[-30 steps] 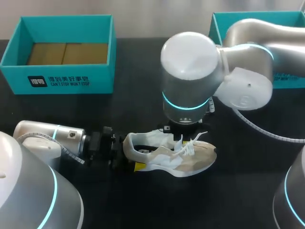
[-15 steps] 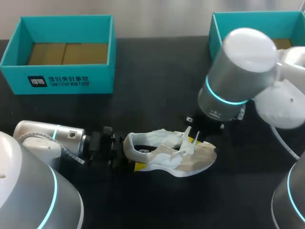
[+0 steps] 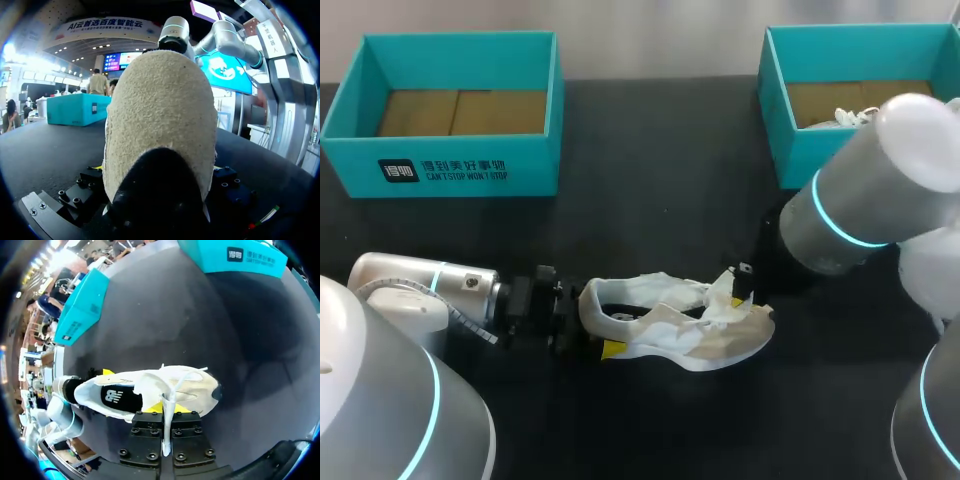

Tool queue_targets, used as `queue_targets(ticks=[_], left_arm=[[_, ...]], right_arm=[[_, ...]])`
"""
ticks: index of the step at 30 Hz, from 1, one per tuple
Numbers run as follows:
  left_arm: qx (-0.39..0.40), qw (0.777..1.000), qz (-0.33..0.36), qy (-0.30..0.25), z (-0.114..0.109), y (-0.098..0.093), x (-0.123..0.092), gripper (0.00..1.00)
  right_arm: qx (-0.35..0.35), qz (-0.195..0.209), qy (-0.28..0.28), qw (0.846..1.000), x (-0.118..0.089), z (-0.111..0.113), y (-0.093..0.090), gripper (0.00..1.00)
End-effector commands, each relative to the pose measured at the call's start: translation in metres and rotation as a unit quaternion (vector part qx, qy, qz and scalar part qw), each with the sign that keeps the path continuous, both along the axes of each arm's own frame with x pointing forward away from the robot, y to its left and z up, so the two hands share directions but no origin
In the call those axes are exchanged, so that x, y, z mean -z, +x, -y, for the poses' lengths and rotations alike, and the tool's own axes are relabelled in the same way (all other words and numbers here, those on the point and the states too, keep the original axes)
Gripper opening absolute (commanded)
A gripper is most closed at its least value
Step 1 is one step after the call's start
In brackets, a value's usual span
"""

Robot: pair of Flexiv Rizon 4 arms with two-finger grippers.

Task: Take the shoe out of the shoebox, open the shoe tongue, remove and reinsert the insole, then place the shoe into the shoebox

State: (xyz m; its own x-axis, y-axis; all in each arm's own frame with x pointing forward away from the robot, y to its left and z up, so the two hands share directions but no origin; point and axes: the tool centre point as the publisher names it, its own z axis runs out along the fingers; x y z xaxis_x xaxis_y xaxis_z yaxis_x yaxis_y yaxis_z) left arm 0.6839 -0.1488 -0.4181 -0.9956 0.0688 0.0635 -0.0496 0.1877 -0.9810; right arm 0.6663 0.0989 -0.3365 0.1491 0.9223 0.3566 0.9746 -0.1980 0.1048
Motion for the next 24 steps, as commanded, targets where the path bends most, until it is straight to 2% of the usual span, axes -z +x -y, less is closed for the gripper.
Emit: queue_targets(ticks=[1, 6, 15, 17, 20, 24], left_arm=[[-0.001, 1.0, 0.0, 0.001, 0.0, -0.001, 0.0, 0.0], [-0.001, 1.0, 0.0, 0.001, 0.0, -0.001, 0.0, 0.0], [-0.001, 1.0, 0.0, 0.001, 0.0, -0.001, 0.0, 0.0], [-0.001, 1.0, 0.0, 0.001, 0.0, -0.001, 0.0, 0.0], [-0.001, 1.0, 0.0, 0.001, 0.0, -0.001, 0.0, 0.0], [-0.001, 1.0, 0.0, 0.001, 0.0, -0.001, 0.0, 0.0]], right_arm=[[-0.03, 0.018, 0.104, 0.994, 0.012, 0.007, 0.003, 0.0], [-0.069, 0.034, 0.125, 0.989, 0.019, 0.009, 0.003, 0.0], [-0.081, 0.035, 0.13, 0.988, 0.032, 0.015, 0.003, 0.0], [-0.075, 0.03, 0.127, 0.989, 0.035, 0.018, 0.003, 0.2], [-0.069, 0.028, 0.119, 0.99, 0.037, 0.022, 0.002, 0.36], [-0.06, 0.034, 0.108, 0.992, 0.032, 0.03, 0.001, 0.39]])
